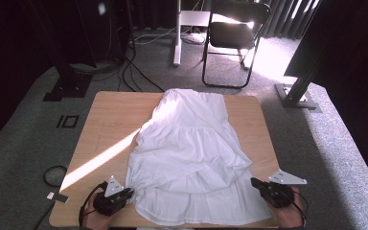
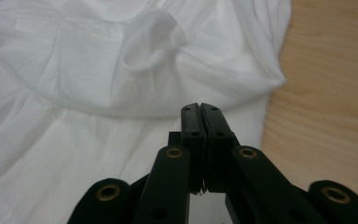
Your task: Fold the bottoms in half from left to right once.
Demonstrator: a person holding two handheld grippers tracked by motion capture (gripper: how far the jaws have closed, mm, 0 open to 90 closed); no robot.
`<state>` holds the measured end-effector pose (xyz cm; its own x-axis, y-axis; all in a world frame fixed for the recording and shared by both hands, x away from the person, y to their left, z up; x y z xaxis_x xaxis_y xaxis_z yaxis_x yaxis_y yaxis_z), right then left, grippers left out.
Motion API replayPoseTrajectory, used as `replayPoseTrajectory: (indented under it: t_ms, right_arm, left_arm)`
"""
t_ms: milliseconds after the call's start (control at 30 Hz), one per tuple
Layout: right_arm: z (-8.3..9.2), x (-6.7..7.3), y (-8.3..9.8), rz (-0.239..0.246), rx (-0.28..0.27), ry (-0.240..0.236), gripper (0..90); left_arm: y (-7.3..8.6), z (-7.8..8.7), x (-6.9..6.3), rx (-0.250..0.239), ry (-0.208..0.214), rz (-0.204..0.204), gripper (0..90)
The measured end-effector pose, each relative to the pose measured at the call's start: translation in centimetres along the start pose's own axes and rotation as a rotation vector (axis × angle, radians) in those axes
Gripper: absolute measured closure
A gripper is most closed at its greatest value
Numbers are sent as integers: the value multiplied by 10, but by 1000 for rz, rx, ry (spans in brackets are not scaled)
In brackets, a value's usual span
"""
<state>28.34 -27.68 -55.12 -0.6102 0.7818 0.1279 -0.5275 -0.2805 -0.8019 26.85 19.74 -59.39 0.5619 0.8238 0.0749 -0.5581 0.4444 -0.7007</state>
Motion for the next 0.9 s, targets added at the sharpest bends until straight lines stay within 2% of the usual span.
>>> replayPoseTrajectory:
  t_ms: [33,100,200,233,267,333,367,433,467,500,533,600,633,700,800,900]
  right_arm:
    - [5,-1,4,-10,-2,-2,882]
    - [9,-4,9,-21,-3,9,771]
    - [1,-2,5,-29,-10,-2,580]
    - [-5,0,0,-31,-15,-14,538]
    - [-5,0,0,-31,-15,-14,538]
    - [-19,7,-12,-14,-21,-50,453]
    - [-34,14,-26,4,-22,-69,424]
    - [-50,19,-39,26,-24,-80,396]
    - [-50,19,-39,26,-24,-80,396]
    - [-60,21,-46,38,-19,-88,385]
    - [-81,22,-56,38,3,-91,380]
    - [-101,22,-60,30,43,-111,407]
    - [-109,22,-60,36,65,-115,469]
    - [-116,26,-55,52,118,-144,706]
    - [-107,30,-51,68,119,-140,859]
    - [-78,33,-48,62,67,-138,881]
  left_arm:
    - [0,2,1,-4,-2,6,840]
    - [1,4,3,-3,-15,10,830]
    - [0,5,4,-15,-29,10,803]
    - [0,6,5,-19,-31,9,804]
    - [0,6,5,-19,-31,9,806]
    - [-1,9,6,-27,-30,14,810]
    - [-1,9,7,-29,-32,18,810]
    - [-1,9,9,-31,-39,22,810]
    - [-1,9,9,-31,-39,22,811]
    - [-1,10,10,-34,-43,26,811]
    - [-1,10,10,-37,-43,26,839]
    - [0,12,12,-36,-46,25,866]
    - [0,14,13,-38,-53,27,873]
    - [1,18,18,-39,-82,29,881]
    - [1,29,27,-64,-112,61,884]
    - [-2,40,32,-100,-94,87,881]
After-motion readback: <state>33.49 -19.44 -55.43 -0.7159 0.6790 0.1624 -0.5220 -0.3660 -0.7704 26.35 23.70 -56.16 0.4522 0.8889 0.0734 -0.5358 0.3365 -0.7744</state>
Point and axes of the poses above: each handheld gripper's, and its own axes: z roughly backward along the jaws, y roughly out of its underside, x roughly to its left, the point moved 7 cm from there along -z, roughly forward along the jaws, and after that the axes turned 6 degrees about -y, right-handed, at the moved point
